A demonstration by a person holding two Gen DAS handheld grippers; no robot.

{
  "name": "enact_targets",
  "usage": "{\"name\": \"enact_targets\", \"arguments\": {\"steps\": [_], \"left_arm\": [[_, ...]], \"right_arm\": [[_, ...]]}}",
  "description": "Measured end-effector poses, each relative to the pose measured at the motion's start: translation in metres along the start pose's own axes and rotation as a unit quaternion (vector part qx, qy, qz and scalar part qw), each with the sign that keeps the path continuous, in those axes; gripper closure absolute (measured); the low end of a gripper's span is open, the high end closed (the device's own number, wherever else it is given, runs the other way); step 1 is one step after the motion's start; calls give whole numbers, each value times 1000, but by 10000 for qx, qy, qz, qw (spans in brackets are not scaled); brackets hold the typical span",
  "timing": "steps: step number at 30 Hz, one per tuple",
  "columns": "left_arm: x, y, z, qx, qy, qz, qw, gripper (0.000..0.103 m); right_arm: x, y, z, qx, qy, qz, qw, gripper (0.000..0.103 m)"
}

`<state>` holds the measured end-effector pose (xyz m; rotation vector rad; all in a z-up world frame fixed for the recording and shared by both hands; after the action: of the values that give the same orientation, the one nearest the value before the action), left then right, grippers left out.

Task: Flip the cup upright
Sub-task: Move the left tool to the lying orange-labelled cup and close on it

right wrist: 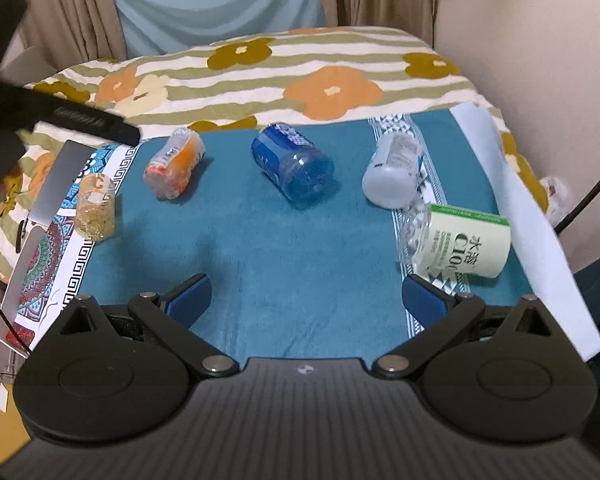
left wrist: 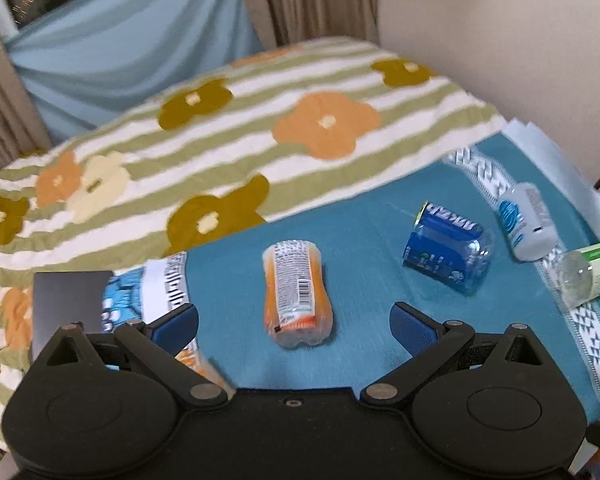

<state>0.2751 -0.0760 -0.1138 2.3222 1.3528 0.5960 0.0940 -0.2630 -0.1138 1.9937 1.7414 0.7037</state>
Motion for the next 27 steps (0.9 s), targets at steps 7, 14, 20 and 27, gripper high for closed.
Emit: {"name": "enact_targets", "arguments": {"steps": [7, 14, 20, 27], "left_arm": [[8, 9, 64, 648, -252, 50, 9976, 3], [10, 4, 106, 1106, -415, 1, 9930, 10], [9, 8, 123, 1232, -508, -69, 9911, 15], [6, 4, 133, 1432, -605, -105, 9878, 41]], "right_arm": [[-6, -4, 21, 181, 167, 293, 9993, 0], [-8, -7, 43, 359, 127, 414, 9984, 0], [-8, -7, 56, 451, 100, 493, 9977, 0], [-6, -7, 62, 505, 67, 527, 9973, 0]]}}
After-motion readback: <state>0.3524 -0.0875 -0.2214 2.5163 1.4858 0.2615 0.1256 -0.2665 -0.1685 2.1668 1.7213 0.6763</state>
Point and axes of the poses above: each gripper's, at about its wrist camera, not at the fingertips, and z roughly the way its jaws point, x to its left, y to its top, the point moved 9 cm from there along z, roughly the way its jaws point
